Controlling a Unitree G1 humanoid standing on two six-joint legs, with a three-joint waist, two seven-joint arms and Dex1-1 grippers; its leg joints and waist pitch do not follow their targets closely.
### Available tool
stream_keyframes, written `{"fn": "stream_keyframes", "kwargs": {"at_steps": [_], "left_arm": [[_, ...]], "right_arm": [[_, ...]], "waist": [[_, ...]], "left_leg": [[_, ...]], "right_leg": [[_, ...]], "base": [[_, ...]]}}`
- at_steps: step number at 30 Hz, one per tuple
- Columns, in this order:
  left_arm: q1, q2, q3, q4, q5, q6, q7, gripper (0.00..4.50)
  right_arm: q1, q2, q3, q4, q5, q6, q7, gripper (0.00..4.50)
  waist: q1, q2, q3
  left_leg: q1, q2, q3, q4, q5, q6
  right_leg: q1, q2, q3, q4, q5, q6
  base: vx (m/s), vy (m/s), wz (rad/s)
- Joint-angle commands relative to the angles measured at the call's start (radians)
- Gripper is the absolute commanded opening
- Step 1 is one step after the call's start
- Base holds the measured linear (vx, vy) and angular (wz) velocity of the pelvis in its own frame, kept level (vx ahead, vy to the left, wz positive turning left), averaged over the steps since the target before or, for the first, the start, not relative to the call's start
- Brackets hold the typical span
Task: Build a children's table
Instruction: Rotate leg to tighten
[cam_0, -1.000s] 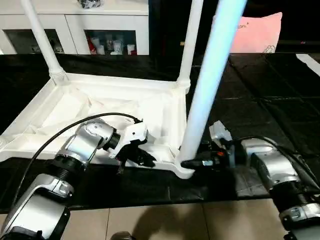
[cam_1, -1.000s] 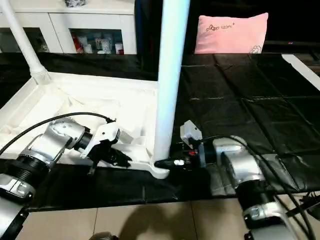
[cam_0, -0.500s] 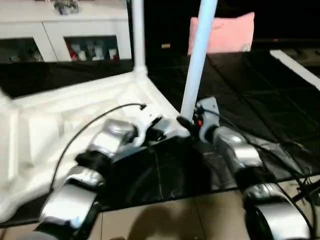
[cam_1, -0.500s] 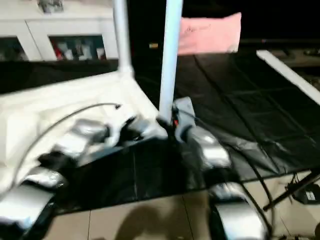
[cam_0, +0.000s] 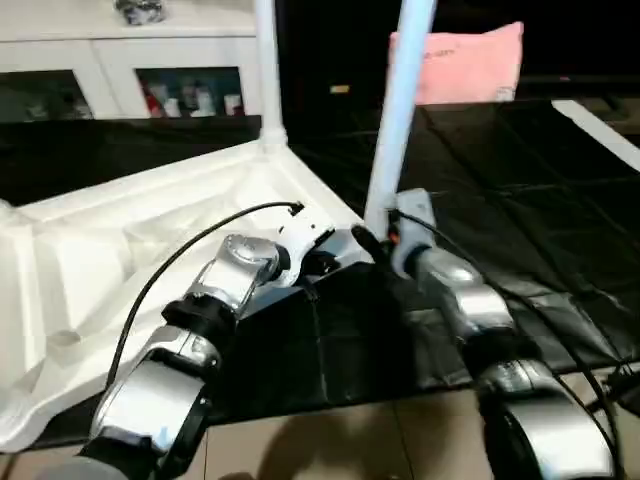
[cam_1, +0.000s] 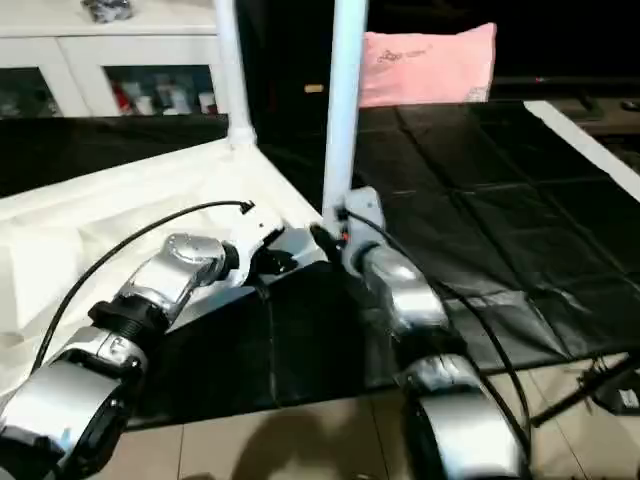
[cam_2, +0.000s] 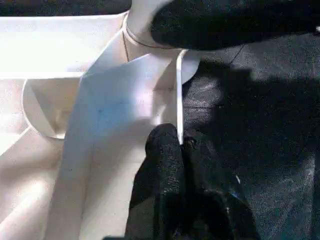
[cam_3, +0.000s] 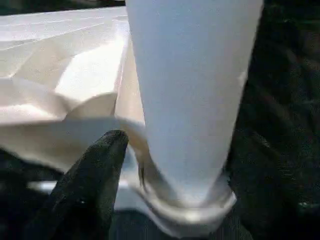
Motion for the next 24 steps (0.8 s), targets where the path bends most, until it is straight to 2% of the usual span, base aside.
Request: {"fn": "stream_keyframes", "kwargs": {"at_steps": [1, 2, 3, 4, 5, 6, 7, 12, 14, 18, 21, 22, 24], "left_arm": [[0.014, 0.032, -0.04, -0.034, 0.013, -0.038, -0.071, 0.0], [0.015, 0.034, -0.041, -0.035, 0.014, -0.04, -0.074, 0.0], [0.028, 0.053, -0.049, -0.05, 0.01, -0.058, -0.127, 0.0], [0.033, 0.063, -0.054, -0.055, 0.008, -0.073, -0.151, 0.0], [0.039, 0.072, -0.061, -0.061, 0.005, -0.095, -0.18, 0.0], [0.039, 0.072, -0.061, -0.061, 0.005, -0.095, -0.18, 0.0], [0.048, 0.092, -0.075, -0.075, -0.001, -0.115, -0.237, 0.0], [0.071, 0.142, -0.115, -0.125, -0.025, -0.184, -0.406, 0.0], [0.078, 0.157, -0.125, -0.148, -0.043, -0.187, -0.468, 0.0], [0.087, 0.188, -0.149, -0.181, -0.055, -0.215, -0.575, 0.0], [0.091, 0.209, -0.166, -0.198, -0.063, -0.224, -0.641, 0.0], [0.091, 0.213, -0.169, -0.202, -0.065, -0.226, -0.655, 0.0], [0.092, 0.221, -0.175, -0.213, -0.068, -0.228, -0.678, 0.0]], "right_arm": [[0.066, -0.05, 0.058, -0.083, 0.035, -0.004, 0.183, 3.63], [0.069, -0.054, 0.058, -0.088, 0.037, -0.005, 0.189, 3.63], [0.093, -0.104, 0.063, -0.133, 0.051, -0.016, 0.265, 3.78], [0.105, -0.139, 0.074, -0.153, 0.051, -0.026, 0.314, 3.91], [0.113, -0.164, 0.082, -0.167, 0.051, -0.033, 0.349, 3.91], [0.113, -0.164, 0.082, -0.167, 0.051, -0.033, 0.349, 3.98], [0.13, -0.208, 0.096, -0.195, 0.049, -0.047, 0.422, 4.21], [0.14, -0.278, 0.112, -0.222, 0.05, -0.078, 0.55, 4.47], [0.142, -0.298, 0.117, -0.239, 0.062, -0.092, 0.593, 4.47], [0.14, -0.322, 0.13, -0.273, 0.119, -0.05, 0.723, 4.47], [0.135, -0.335, 0.155, -0.274, 0.127, -0.048, 0.806, 4.47], [0.133, -0.336, 0.161, -0.271, 0.127, -0.045, 0.82, 4.3], [0.127, -0.337, 0.17, -0.263, 0.129, -0.039, 0.841, 4.19]], "waist": [[0.008, 0.0, -0.066], [0.012, -0.003, -0.065], [0.014, 0.002, -0.067], [0.014, -0.003, -0.07], [0.016, 0.002, -0.07], [0.017, -0.001, -0.073], [0.019, 0.004, -0.073], [0.028, 0.005, -0.071], [0.032, 0.005, -0.071], [0.044, 0.006, -0.07], [0.045, 0.004, -0.07], [0.046, 0.006, -0.07], [0.047, 0.003, -0.07]], "left_leg": [[-0.003, 0.022, -0.004, -0.058, -0.172, 0.066], [-0.004, 0.023, -0.002, -0.057, -0.175, 0.08], [-0.005, 0.023, -0.003, -0.057, -0.164, 0.082], [-0.008, 0.022, -0.002, -0.054, -0.153, 0.085], [-0.009, 0.022, -0.003, -0.054, -0.147, 0.086], [-0.009, 0.023, -0.002, -0.051, -0.132, 0.092], [-0.01, 0.023, -0.002, -0.05, -0.122, 0.097], [-0.007, 0.029, -0.001, -0.05, -0.148, 0.098], [-0.005, 0.031, 0.0, -0.051, -0.153, 0.093], [0.0, 0.033, 0.001, -0.053, -0.182, 0.092], [-0.005, 0.034, 0.0, -0.053, -0.167, 0.088], [-0.005, 0.033, -0.001, -0.053, -0.165, 0.086], [-0.005, 0.033, 0.0, -0.053, -0.167, 0.082]], "right_leg": [[0.059, -0.066, 0.06, -0.085, -0.216, -0.173], [0.06, -0.066, 0.062, -0.087, -0.21, -0.169], [0.061, -0.066, 0.061, -0.085, -0.197, -0.174], [0.063, -0.065, 0.062, -0.081, -0.177, -0.176], [0.063, -0.065, 0.061, -0.08, -0.169, -0.18], [0.063, -0.063, 0.062, -0.075, -0.132, -0.189], [0.061, -0.062, 0.061, -0.072, -0.104, -0.202], [0.057, -0.063, 0.06, -0.069, -0.098, -0.226], [0.056, -0.064, 0.061, -0.068, -0.101, -0.232], [0.054, -0.063, 0.062, -0.071, -0.126, -0.23], [0.055, -0.065, 0.062, -0.068, -0.12, -0.229], [0.054, -0.065, 0.061, -0.068, -0.124, -0.229], [0.054, -0.065, 0.061, -0.069, -0.138, -0.225]], "base": [[0.0, 0.0, 0.0], [0.0, 0.0, 0.0], [0.0, 0.0, 0.0], [0.0, 0.0, 0.0], [0.0, 0.0, 0.0], [0.0, 0.0, 0.0], [0.0, 0.0, 0.0], [0.0, 0.0, 0.0], [0.0, 0.0, 0.0], [0.0, 0.0, 0.0], [0.0, 0.0, 0.0], [0.0, 0.0, 0.0], [0.0, 0.0, 0.0]]}}
